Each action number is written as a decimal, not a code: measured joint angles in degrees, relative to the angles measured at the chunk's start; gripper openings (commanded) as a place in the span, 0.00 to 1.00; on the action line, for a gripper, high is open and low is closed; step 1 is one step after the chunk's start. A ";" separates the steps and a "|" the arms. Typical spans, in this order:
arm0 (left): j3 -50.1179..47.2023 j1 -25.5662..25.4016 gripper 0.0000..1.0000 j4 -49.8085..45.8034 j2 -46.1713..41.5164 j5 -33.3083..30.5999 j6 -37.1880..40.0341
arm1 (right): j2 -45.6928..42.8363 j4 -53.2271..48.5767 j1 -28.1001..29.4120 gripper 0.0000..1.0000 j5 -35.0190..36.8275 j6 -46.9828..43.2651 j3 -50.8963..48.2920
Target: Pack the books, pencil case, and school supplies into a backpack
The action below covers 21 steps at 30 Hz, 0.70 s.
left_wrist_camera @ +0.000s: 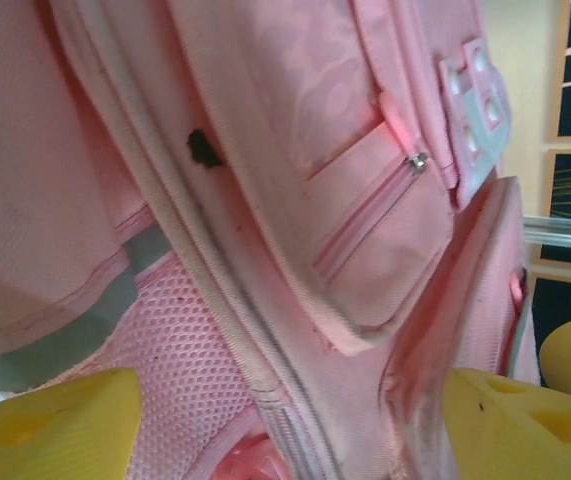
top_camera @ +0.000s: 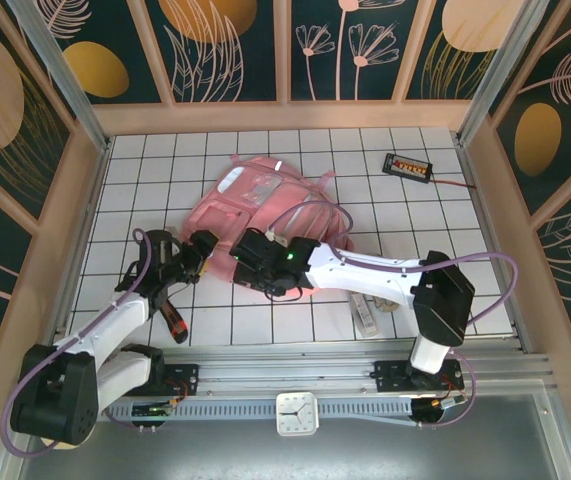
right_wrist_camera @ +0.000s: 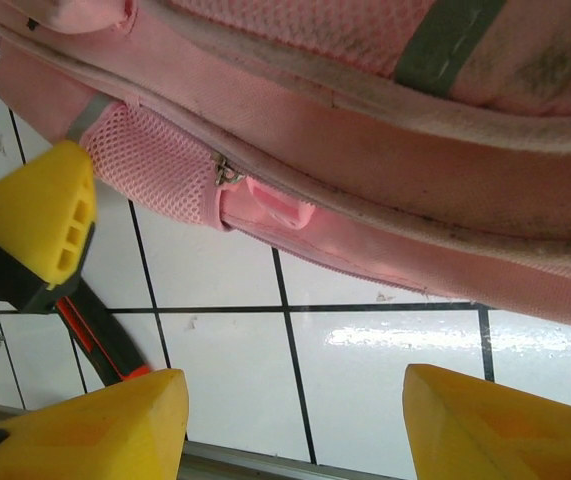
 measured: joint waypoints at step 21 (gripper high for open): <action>4.11 -0.02 0.75 7.50 14.21 2.19 -0.94 | -0.11 8.46 -3.87 0.51 -2.54 1.25 -11.28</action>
